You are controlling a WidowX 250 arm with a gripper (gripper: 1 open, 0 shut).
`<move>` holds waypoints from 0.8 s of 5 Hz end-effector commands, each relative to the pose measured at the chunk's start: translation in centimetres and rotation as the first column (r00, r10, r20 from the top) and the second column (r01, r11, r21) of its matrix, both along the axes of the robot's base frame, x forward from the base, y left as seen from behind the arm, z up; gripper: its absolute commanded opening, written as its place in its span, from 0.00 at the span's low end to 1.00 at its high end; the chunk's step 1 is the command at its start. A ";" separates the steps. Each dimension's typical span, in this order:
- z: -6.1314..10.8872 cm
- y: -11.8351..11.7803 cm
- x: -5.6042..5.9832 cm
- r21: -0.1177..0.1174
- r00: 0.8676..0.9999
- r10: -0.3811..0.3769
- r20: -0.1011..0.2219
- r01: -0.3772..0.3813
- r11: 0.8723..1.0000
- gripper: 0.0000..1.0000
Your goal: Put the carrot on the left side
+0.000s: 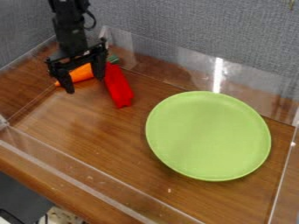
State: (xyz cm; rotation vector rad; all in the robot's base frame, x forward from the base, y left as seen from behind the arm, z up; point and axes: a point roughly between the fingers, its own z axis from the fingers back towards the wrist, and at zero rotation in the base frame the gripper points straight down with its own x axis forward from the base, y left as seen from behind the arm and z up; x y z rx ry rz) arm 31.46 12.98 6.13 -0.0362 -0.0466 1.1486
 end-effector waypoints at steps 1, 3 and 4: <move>0.4 -0.9 0.8 0.012 0.999 -0.002 0.037 0.002 1.000 0.00; 1.4 0.9 -2.8 0.014 0.998 0.005 0.055 -0.006 1.000 0.00; 1.0 3.4 -3.8 0.018 0.998 0.035 0.044 -0.036 0.999 0.00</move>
